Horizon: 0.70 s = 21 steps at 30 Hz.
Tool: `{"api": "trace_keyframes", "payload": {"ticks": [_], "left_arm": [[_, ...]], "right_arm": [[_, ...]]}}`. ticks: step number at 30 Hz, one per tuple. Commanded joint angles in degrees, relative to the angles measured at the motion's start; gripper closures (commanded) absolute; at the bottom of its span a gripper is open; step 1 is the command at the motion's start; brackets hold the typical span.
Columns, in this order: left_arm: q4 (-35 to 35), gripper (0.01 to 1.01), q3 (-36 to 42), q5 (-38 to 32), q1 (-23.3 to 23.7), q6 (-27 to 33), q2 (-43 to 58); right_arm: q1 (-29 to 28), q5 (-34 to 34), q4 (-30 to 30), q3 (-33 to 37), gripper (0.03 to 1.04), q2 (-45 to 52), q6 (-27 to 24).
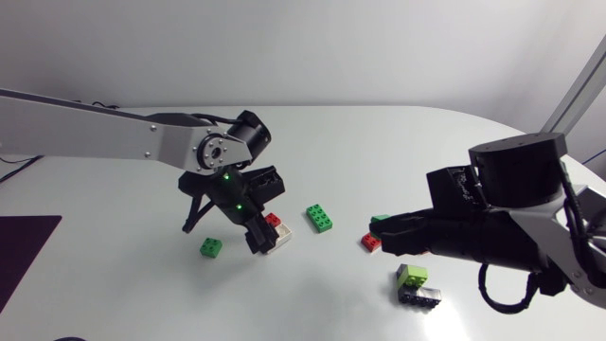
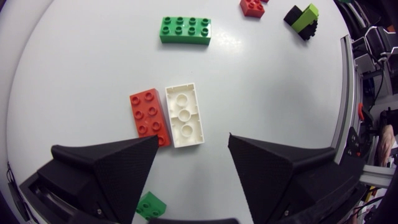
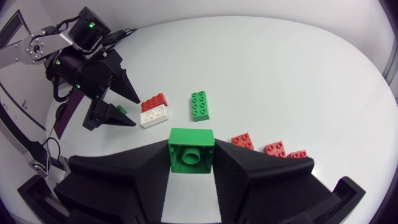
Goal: Separate the duplo bricks
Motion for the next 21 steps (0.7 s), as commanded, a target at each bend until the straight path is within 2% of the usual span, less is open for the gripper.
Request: {"api": "trace_keyframes", "payload": {"ticks": [1,5,9,21], "left_arm": [[-1.03,0.279,1.89,0.85,-0.79,-2.42,1.93],[-1.12,0.280,1.80,0.85,-2.73,-3.47,2.45],[-1.12,0.280,1.98,0.85,-2.64,-3.65,3.95],[-0.95,0.280,4.09,1.38,4.66,-0.92,7.20]], "right_arm": [[0.00,-0.41,-0.44,-0.30,0.87,-0.16,-1.14],[0.00,-0.41,-0.53,-0.30,0.87,-0.16,-1.23],[0.09,-0.41,-0.70,0.06,0.87,0.11,-1.23],[0.36,-0.41,-0.35,-0.12,0.87,0.99,-1.05]]}}
